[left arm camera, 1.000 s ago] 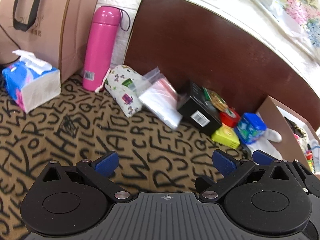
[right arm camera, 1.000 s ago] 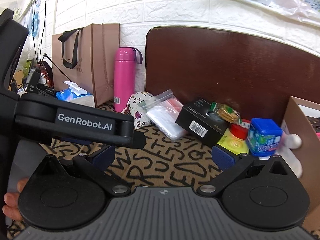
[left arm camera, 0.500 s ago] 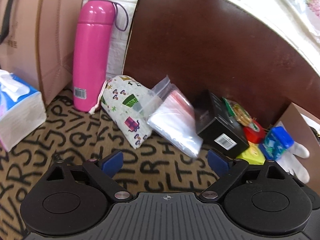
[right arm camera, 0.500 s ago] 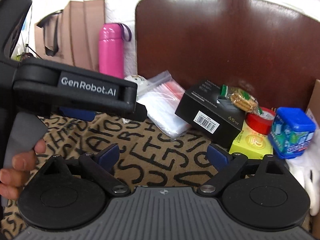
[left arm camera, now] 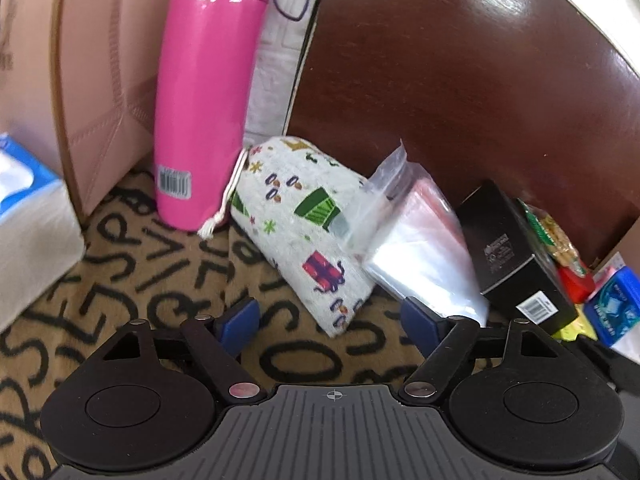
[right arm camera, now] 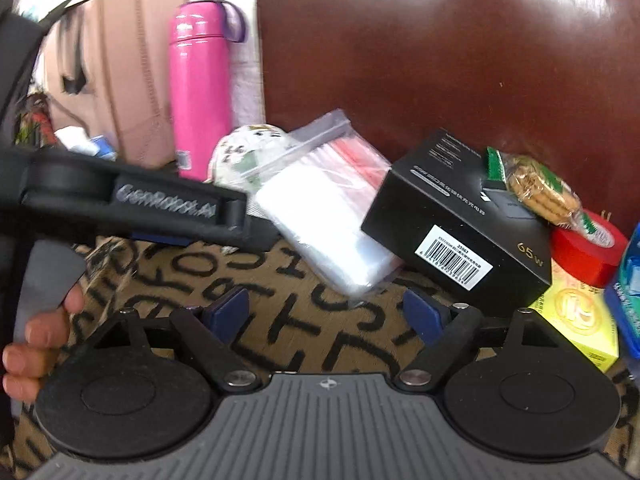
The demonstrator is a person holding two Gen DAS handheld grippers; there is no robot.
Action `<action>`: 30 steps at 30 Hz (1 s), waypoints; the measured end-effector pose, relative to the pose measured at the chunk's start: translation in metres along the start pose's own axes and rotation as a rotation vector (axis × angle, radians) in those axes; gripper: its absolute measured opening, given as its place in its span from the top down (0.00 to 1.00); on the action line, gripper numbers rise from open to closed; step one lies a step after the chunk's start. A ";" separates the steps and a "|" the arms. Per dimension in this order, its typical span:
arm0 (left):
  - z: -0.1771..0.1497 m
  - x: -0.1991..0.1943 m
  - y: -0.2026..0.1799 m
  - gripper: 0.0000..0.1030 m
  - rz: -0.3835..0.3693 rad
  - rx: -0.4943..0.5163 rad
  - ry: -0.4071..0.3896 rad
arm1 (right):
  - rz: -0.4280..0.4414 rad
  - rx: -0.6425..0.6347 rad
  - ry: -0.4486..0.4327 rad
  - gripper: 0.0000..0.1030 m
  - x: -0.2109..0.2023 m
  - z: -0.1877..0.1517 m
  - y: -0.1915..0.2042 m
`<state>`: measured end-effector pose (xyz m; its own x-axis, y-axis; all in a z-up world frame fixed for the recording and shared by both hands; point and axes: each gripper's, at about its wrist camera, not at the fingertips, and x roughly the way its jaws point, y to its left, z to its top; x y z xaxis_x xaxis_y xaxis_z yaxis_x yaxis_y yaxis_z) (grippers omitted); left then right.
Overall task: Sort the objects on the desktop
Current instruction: 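Reach both grippers to the clear zip bag beside the white printed pouch, then close both grippers on the clear zip bag with pink strip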
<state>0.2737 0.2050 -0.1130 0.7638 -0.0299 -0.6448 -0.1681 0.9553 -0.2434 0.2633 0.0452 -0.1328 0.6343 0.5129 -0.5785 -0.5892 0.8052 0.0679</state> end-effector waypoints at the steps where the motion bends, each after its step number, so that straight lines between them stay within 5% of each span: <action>1: 0.001 0.002 -0.001 0.17 0.003 0.008 -0.002 | 0.000 0.008 -0.001 0.16 0.003 0.002 -0.002; 4: 0.003 0.008 -0.003 0.17 0.001 0.036 -0.003 | 0.010 0.019 0.006 0.16 0.010 0.006 -0.004; 7: 0.004 0.012 -0.008 0.30 0.003 0.070 -0.006 | 0.010 0.019 0.010 0.17 0.016 0.007 -0.002; 9: 0.004 0.013 -0.011 0.64 0.030 0.082 -0.010 | -0.022 0.020 0.005 0.31 0.017 0.009 0.000; 11: 0.005 0.013 -0.011 0.70 0.040 0.077 -0.011 | -0.028 0.035 -0.002 0.55 0.016 0.008 0.000; 21: -0.011 -0.011 -0.013 1.00 0.036 0.085 0.007 | 0.022 0.011 -0.004 0.83 -0.002 -0.005 0.011; 30: -0.054 -0.057 -0.024 1.00 -0.082 0.080 0.055 | 0.071 -0.044 0.011 0.94 -0.041 -0.027 0.037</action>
<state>0.2009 0.1675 -0.1096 0.7373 -0.1226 -0.6644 -0.0549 0.9693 -0.2398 0.2018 0.0464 -0.1290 0.5848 0.5649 -0.5822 -0.6543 0.7527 0.0732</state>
